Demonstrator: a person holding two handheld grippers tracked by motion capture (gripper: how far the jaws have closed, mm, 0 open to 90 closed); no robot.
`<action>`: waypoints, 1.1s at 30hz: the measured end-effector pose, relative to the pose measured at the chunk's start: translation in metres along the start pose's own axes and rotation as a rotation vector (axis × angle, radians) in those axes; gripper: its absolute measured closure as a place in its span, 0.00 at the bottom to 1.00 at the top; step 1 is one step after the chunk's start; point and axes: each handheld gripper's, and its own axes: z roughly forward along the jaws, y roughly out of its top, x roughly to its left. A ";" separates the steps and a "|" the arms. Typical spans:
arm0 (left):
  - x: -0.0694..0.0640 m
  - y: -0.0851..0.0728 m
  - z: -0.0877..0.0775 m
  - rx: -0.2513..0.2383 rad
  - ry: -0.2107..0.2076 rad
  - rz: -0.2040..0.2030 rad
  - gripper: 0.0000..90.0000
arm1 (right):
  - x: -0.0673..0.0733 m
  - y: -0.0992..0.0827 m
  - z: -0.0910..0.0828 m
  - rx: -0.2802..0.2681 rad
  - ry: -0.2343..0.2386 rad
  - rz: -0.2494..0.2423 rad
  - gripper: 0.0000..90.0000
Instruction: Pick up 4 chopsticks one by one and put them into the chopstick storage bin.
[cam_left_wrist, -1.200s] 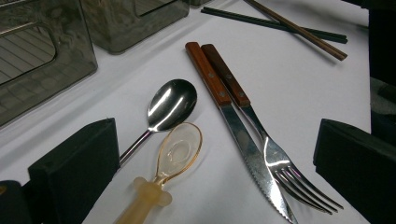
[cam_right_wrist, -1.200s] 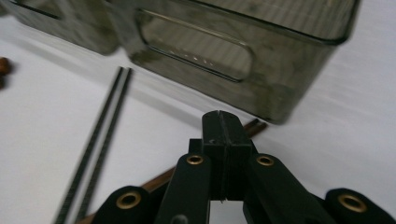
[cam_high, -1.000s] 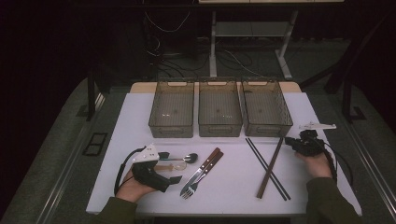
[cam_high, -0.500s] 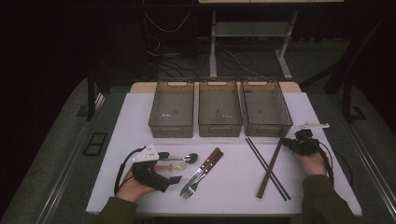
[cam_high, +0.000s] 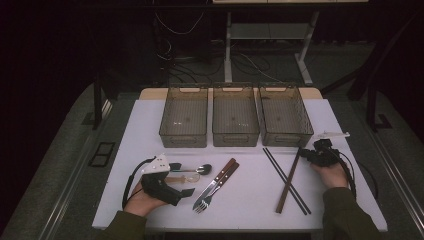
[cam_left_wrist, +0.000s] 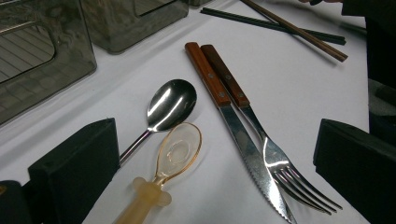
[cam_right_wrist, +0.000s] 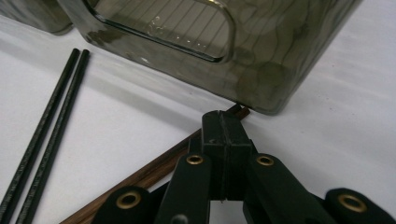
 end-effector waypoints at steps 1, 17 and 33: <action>0.000 0.000 0.000 0.000 0.000 -0.001 0.00 | 0.000 0.000 0.000 0.000 0.003 -0.005 1.00; 0.000 0.000 0.000 -0.005 -0.001 -0.002 0.00 | 0.010 0.004 0.002 0.002 0.032 -0.047 1.00; 0.000 0.000 0.000 -0.003 -0.001 -0.001 0.00 | 0.020 0.006 0.006 0.009 0.055 -0.082 1.00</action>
